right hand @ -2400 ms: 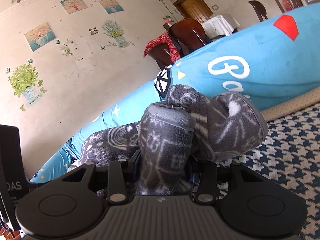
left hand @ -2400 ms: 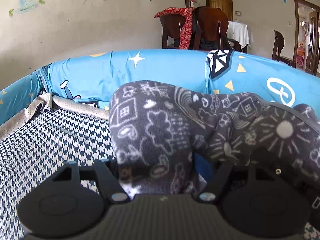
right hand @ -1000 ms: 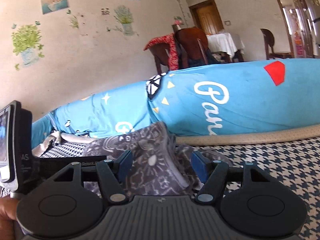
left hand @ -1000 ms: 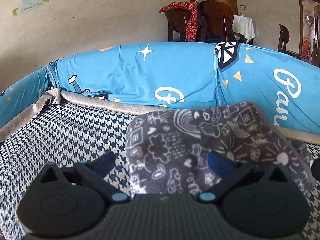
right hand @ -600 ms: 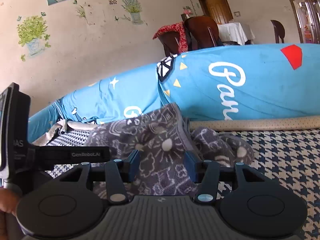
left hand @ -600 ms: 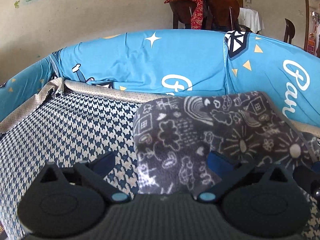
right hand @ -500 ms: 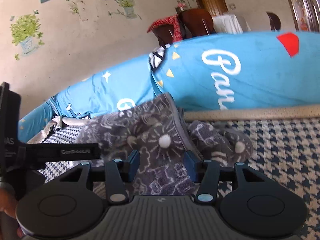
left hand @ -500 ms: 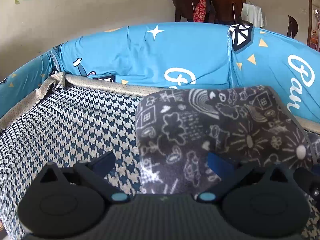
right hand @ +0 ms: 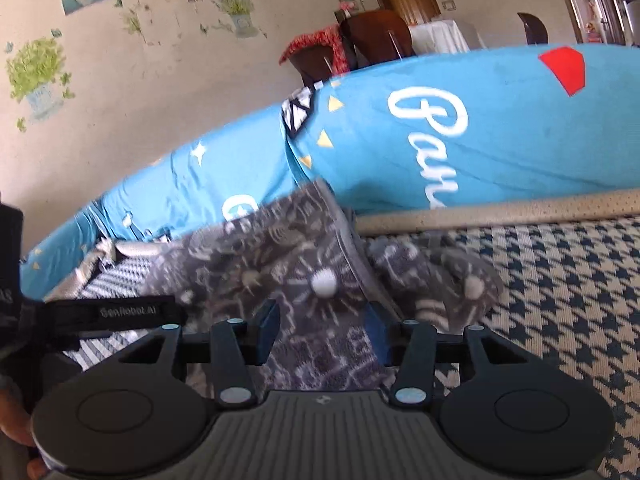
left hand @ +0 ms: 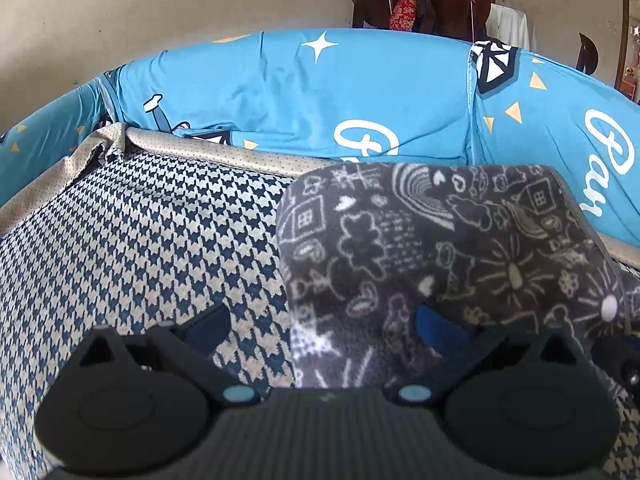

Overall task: Fold clothes
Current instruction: 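Lower the bundle onto the seat with both grippers and open them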

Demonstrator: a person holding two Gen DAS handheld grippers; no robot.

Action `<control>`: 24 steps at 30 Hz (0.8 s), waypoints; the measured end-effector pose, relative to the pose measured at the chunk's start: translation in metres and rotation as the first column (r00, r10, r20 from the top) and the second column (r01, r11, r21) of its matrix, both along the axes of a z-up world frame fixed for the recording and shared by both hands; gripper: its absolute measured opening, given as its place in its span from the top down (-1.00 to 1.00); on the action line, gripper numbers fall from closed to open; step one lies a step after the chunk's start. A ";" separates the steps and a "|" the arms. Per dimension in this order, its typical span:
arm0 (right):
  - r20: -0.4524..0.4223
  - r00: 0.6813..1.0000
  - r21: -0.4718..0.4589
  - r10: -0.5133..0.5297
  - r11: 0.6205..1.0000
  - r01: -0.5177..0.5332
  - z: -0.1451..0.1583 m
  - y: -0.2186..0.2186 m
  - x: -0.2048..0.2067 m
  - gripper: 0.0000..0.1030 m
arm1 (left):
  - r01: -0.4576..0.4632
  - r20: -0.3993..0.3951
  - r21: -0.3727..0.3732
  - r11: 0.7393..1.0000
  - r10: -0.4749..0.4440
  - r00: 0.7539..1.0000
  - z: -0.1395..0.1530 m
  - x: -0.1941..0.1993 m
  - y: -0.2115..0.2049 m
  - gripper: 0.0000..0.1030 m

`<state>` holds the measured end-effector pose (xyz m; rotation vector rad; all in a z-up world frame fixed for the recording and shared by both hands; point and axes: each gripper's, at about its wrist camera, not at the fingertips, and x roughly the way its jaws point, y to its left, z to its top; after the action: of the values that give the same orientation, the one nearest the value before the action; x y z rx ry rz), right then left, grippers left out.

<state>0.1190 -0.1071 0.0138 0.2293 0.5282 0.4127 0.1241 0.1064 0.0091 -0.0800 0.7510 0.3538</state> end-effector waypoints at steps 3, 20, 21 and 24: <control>0.076 0.997 0.005 0.034 0.999 -0.034 0.012 0.004 -0.006 0.09 | -0.009 0.006 0.001 1.000 0.009 1.000 0.005 -0.005 0.005 -1.00; -0.052 0.999 -0.023 0.018 1.000 -0.019 -0.011 0.006 0.014 0.06 | -0.040 -0.031 -0.019 0.999 0.040 0.999 0.001 -0.011 0.027 -1.00; -0.056 0.998 -0.011 0.018 1.000 -0.019 -0.009 0.005 0.013 0.04 | -0.038 -0.031 -0.020 0.999 0.037 0.999 0.003 -0.013 0.025 -1.00; -0.053 0.998 0.001 0.039 0.999 -0.039 0.000 0.002 0.006 0.01 | -0.031 -0.036 -0.044 0.999 0.029 0.999 0.008 -0.020 0.019 -1.00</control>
<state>0.1249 -0.1051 0.0133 0.2311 0.5857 0.4461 0.1039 0.1256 0.0171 -0.1271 0.7938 0.3677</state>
